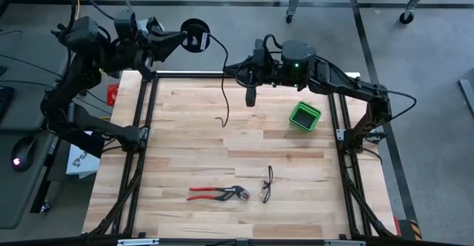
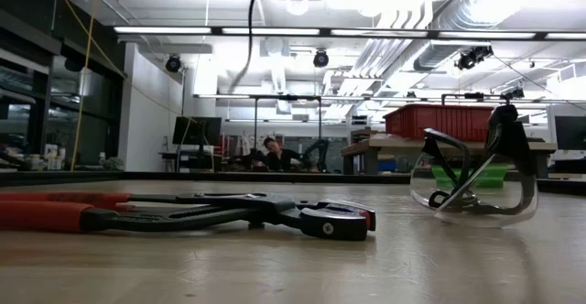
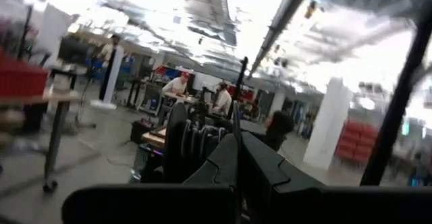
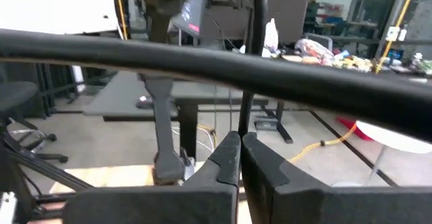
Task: Coil cords
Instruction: Coil the black wire on the black spool
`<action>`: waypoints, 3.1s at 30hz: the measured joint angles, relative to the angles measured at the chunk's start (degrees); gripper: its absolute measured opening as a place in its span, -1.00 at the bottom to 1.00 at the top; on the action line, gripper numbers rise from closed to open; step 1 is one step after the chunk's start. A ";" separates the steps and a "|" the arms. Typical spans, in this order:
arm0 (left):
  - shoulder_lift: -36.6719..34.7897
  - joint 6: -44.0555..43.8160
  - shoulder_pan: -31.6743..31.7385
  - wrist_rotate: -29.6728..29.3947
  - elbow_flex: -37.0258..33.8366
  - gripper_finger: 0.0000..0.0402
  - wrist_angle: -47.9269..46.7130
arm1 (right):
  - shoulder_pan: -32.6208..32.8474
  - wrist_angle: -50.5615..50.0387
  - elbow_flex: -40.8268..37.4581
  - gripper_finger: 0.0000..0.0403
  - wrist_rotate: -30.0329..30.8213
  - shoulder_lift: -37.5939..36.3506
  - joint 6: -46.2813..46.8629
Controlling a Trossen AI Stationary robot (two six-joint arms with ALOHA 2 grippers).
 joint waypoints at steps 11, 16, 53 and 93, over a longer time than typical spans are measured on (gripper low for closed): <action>3.18 -23.82 0.00 -0.65 0.02 -1.00 0.68 | 3.57 11.88 -0.02 -1.00 -1.96 5.69 0.98; 5.06 -32.30 -0.11 2.78 0.02 -1.00 3.77 | 3.63 19.63 -0.07 -1.00 -1.98 7.60 2.45; 4.46 -32.54 0.00 1.36 0.00 -1.00 4.64 | 3.60 22.51 -0.02 -1.00 -1.17 7.76 2.44; -0.02 -5.19 2.19 7.66 0.00 -1.00 4.39 | 3.32 8.81 0.04 -0.04 13.12 1.86 -4.95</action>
